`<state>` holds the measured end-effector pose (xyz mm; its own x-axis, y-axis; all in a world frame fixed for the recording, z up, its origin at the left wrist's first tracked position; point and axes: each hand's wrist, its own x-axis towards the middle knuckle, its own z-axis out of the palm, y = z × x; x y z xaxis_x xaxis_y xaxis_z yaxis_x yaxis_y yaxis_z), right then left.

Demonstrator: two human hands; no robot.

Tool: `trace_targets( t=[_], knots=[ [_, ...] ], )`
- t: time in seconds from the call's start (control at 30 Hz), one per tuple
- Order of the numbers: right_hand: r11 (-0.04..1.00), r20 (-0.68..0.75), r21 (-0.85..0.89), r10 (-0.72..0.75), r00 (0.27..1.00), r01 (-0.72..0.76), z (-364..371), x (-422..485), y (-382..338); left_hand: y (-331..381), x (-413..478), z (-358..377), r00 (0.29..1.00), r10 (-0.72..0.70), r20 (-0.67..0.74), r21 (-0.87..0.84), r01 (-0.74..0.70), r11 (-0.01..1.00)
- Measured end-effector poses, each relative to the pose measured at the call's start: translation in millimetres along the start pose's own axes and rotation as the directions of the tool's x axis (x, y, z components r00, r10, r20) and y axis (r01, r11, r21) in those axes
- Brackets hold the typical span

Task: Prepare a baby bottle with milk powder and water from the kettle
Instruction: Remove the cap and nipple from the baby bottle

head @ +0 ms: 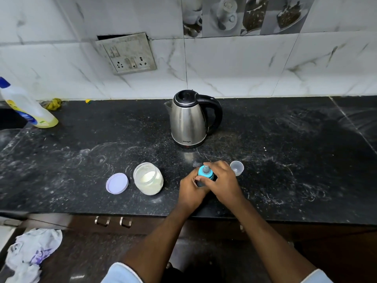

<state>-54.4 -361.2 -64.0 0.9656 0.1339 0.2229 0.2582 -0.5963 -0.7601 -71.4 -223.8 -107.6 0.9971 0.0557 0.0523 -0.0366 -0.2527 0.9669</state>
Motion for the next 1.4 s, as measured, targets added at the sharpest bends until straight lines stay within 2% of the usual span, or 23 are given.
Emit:
trace_targets(
  t=[0.07,0.17,0.23,0.33,0.4,0.47,0.53,0.67,0.77,0.87,1.03,1.17,1.23,1.4],
  knots=[
    [0.994,0.131,0.106,-0.004,0.991,-0.01,-11,5,7,1,0,-2,1.0,-0.005,0.01,-0.014,0.006,1.0],
    [0.905,0.364,0.383,0.038,0.931,-0.187,-19,5,9,0,-1,-3,1.0,-0.003,0.019,-0.01,0.003,1.0],
    [0.917,0.337,0.335,0.1,0.936,-0.219,-16,4,7,-1,-1,-2,1.0,-0.005,0.013,-0.018,0.005,1.0],
    [0.976,0.15,0.142,0.143,0.978,-0.165,-8,2,4,-1,-1,-1,1.0,-0.003,0.008,-0.022,0.003,1.0],
    [0.981,0.066,0.145,0.117,0.991,-0.125,-4,1,-1,-3,-1,0,1.0,-0.003,0.012,-0.021,0.003,1.0],
    [0.982,0.04,0.166,0.081,0.996,-0.086,-5,0,-2,-3,0,0,1.0,-0.007,0.016,-0.023,0.008,1.0],
    [0.983,0.075,0.173,0.056,0.996,-0.068,-11,-2,0,-2,-1,-1,1.0,-0.006,0.022,-0.026,0.007,1.0],
    [0.951,0.241,0.265,0.092,0.966,-0.157,-18,-5,2,0,-2,-1,1.0,-0.003,0.012,-0.037,0.004,0.999],
    [0.97,0.185,0.17,0.142,0.972,-0.174,-13,-2,-2,1,-3,-1,1.0,-0.018,0.004,-0.027,0.018,0.999],
    [0.984,0.106,0.152,0.076,0.991,-0.092,-11,0,-3,-3,0,-1,1.0,-0.026,0.012,-0.007,0.026,1.0],
    [0.958,0.273,0.244,0.082,0.959,-0.151,-13,-3,1,1,-2,-1,1.0,-0.002,0.003,-0.017,0.002,1.0],
    [0.947,0.133,0.251,0.174,0.976,-0.203,-8,-2,0,-1,-1,-1,1.0,-0.022,0.002,0.01,0.022,1.0],
    [0.953,0.092,0.249,0.153,0.984,-0.171,-8,-1,-1,-3,0,0,0.999,-0.031,0.007,0.01,0.031,0.999],
    [0.945,0.273,0.287,0.08,0.959,-0.16,-13,0,1,-5,0,0,1.0,-0.019,0.001,0.009,0.019,1.0]
  ],
)
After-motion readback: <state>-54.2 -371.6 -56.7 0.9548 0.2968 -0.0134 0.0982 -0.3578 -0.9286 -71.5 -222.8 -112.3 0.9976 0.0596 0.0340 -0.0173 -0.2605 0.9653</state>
